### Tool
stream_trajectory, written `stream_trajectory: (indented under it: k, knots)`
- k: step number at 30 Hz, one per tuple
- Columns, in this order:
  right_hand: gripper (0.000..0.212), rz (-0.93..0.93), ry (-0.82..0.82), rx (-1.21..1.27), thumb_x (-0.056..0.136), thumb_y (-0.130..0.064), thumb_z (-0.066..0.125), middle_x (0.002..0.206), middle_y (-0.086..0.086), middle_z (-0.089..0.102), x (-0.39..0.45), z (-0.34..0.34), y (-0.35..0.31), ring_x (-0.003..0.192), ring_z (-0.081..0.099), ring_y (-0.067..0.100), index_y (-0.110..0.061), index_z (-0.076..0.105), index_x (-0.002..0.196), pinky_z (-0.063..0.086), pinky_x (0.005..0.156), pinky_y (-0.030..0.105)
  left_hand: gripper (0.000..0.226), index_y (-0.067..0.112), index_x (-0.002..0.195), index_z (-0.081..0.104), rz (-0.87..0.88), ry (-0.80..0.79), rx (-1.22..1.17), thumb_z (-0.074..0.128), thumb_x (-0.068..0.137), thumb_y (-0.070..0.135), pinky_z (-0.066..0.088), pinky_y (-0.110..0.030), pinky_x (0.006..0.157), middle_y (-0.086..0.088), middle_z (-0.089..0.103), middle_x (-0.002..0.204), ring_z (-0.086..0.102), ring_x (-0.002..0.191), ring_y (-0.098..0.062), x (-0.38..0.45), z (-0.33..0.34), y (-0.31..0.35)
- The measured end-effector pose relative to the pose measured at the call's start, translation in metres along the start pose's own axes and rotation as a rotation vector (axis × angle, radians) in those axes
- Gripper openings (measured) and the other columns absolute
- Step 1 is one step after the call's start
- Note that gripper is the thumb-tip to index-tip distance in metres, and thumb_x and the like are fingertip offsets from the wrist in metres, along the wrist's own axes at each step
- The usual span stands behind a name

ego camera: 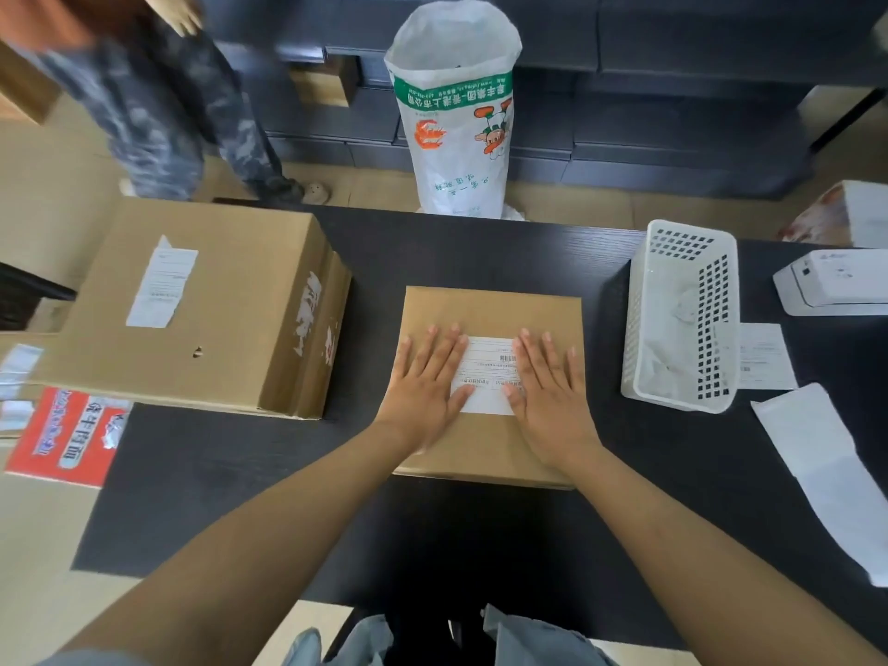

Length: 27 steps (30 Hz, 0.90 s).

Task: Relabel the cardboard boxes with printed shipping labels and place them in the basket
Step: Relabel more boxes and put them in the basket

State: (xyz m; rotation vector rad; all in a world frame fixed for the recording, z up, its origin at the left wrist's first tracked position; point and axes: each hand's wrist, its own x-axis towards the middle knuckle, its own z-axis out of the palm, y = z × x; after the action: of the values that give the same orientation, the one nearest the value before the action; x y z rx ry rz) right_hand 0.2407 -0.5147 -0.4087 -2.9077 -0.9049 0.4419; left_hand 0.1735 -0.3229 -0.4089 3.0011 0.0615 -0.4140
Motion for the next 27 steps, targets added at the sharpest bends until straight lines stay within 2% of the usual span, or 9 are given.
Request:
stream_trajectory:
  k: [5,8,11,14,16,18,21,23,27]
  knots:
    - [0.063,-0.003,-0.049,0.014,0.103,-0.042,0.015,0.157,-0.004,-0.026,0.001,-0.004,0.001,0.143,-0.029,0.016,-0.017,-0.023,0.146,-0.017,0.118,0.042,0.063,0.021,0.142,-0.030,-0.003,-0.033,0.010,0.004,0.098,0.052,-0.019,-0.043,0.116,0.005,-0.031,0.154,-0.031,0.142,-0.019,0.001,-0.003,0.000]
    - [0.063,-0.002,-0.037,0.110,0.104,-0.037,0.020,0.159,-0.003,-0.021,0.001,-0.011,0.001,0.145,-0.023,0.015,-0.016,-0.016,0.150,-0.013,0.119,0.039,0.063,0.021,0.141,-0.029,-0.017,-0.084,0.010,0.009,0.100,0.050,-0.016,-0.043,0.117,0.003,-0.029,0.156,-0.028,0.143,-0.021,0.002,-0.011,0.003]
    - [0.059,0.077,-0.001,0.162,0.104,-0.035,0.019,0.161,0.000,-0.013,-0.005,-0.017,0.008,0.148,-0.014,0.015,-0.015,-0.008,0.153,-0.010,0.118,0.033,0.065,0.019,0.148,-0.020,-0.043,-0.135,0.014,0.013,0.102,0.048,-0.008,-0.045,0.120,0.001,-0.025,0.158,-0.023,0.145,-0.024,0.003,-0.025,0.009]
    - [0.059,0.119,-0.028,0.158,0.104,-0.036,0.023,0.162,0.001,-0.003,-0.016,-0.022,0.021,0.149,-0.008,0.017,-0.015,0.001,0.154,-0.006,0.118,0.035,0.064,0.017,0.152,-0.011,-0.075,-0.154,0.028,0.020,0.103,0.044,-0.003,-0.045,0.121,-0.003,-0.020,0.159,-0.018,0.146,-0.027,0.001,-0.039,0.017]
    - [0.059,0.118,-0.031,0.169,0.103,-0.037,0.027,0.162,0.002,0.005,-0.021,-0.027,0.028,0.149,-0.002,0.020,-0.015,0.008,0.154,-0.001,0.120,0.036,0.062,0.015,0.154,-0.002,-0.097,-0.134,0.044,0.025,0.103,0.039,0.000,-0.043,0.121,-0.007,-0.012,0.161,-0.011,0.148,-0.028,-0.001,-0.049,0.022]
    - [0.055,0.124,-0.011,0.197,0.102,-0.034,0.033,0.159,0.003,0.018,-0.024,-0.036,0.031,0.148,0.010,0.022,-0.014,0.020,0.152,0.008,0.120,0.037,0.057,0.014,0.152,0.013,-0.119,-0.097,0.037,0.032,0.102,0.034,0.013,-0.042,0.119,-0.010,0.009,0.160,0.008,0.148,-0.030,-0.002,-0.058,0.024]
    - [0.044,0.097,0.036,0.190,0.100,-0.027,0.039,0.148,0.003,0.039,-0.026,-0.052,0.026,0.136,0.032,0.023,-0.014,0.039,0.142,0.026,0.114,0.036,0.046,0.015,0.141,0.034,-0.131,-0.037,0.054,0.040,0.098,0.028,0.035,-0.039,0.106,-0.008,0.041,0.142,0.041,0.129,-0.027,-0.004,-0.072,0.020]
    - [0.039,0.076,0.047,0.184,0.099,-0.023,0.041,0.141,0.004,0.045,-0.026,-0.065,0.019,0.128,0.039,0.023,-0.015,0.045,0.137,0.033,0.108,0.036,0.043,0.015,0.138,0.037,-0.142,-0.020,0.068,0.040,0.097,0.026,0.037,-0.039,0.103,-0.007,0.046,0.136,0.046,0.123,-0.027,-0.006,-0.082,0.014]
    - [0.034,0.056,0.026,0.111,0.096,-0.013,0.039,0.131,0.008,0.051,-0.026,-0.089,0.003,0.120,0.045,0.027,-0.012,0.050,0.128,0.039,0.100,0.038,0.042,0.015,0.136,0.040,-0.150,0.008,0.046,0.040,0.096,0.027,0.038,-0.040,0.101,-0.008,0.048,0.134,0.048,0.121,-0.027,-0.009,-0.101,0.000]
